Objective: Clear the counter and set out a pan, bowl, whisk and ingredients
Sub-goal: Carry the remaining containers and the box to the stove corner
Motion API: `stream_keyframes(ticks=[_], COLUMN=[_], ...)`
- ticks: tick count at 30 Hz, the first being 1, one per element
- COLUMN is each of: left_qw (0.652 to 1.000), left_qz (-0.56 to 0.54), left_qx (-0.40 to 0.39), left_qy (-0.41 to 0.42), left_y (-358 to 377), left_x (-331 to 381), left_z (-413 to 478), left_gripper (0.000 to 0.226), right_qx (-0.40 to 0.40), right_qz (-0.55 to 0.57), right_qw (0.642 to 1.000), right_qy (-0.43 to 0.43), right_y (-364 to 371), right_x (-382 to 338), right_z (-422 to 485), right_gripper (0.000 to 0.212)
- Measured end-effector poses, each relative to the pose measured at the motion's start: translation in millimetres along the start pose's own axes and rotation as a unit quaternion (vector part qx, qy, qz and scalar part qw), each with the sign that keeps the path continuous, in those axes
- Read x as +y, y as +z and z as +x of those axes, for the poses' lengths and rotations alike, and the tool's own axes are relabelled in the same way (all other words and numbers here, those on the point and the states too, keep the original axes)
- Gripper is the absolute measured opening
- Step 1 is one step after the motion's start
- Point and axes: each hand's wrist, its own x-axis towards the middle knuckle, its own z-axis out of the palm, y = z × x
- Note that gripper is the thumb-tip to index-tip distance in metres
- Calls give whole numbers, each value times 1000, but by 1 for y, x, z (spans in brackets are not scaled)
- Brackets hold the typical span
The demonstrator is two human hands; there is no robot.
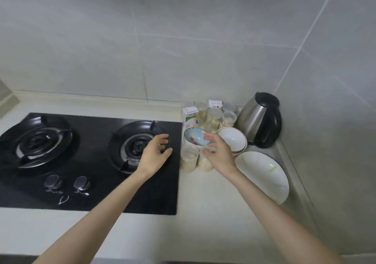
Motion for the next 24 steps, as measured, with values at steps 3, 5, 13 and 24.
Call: stream_keyframes(ticks=[3,5,13,24], left_qw=[1000,999,988,956], left_qz=[-6,-13,-41,-22], left_qx=[23,37,114,261], left_qy=[-4,-18,-91,-131], left_y=[-33,-57,-152,-320], left_x=[2,-2,-35,-101], left_z=[-17,-32,-104,-268], left_gripper=[42,43,44,39], right_qx=[-37,-70,-199,-335], right_qz=[5,9,7,2], right_qw=[999,997,975,924], right_qy=[-14,-35,-99,-185], right_y=[14,31,123,292], right_x=[-21,-38,-109,-226], right_z=[-4,-8,-38,-153], right_gripper=[38,38,35,34])
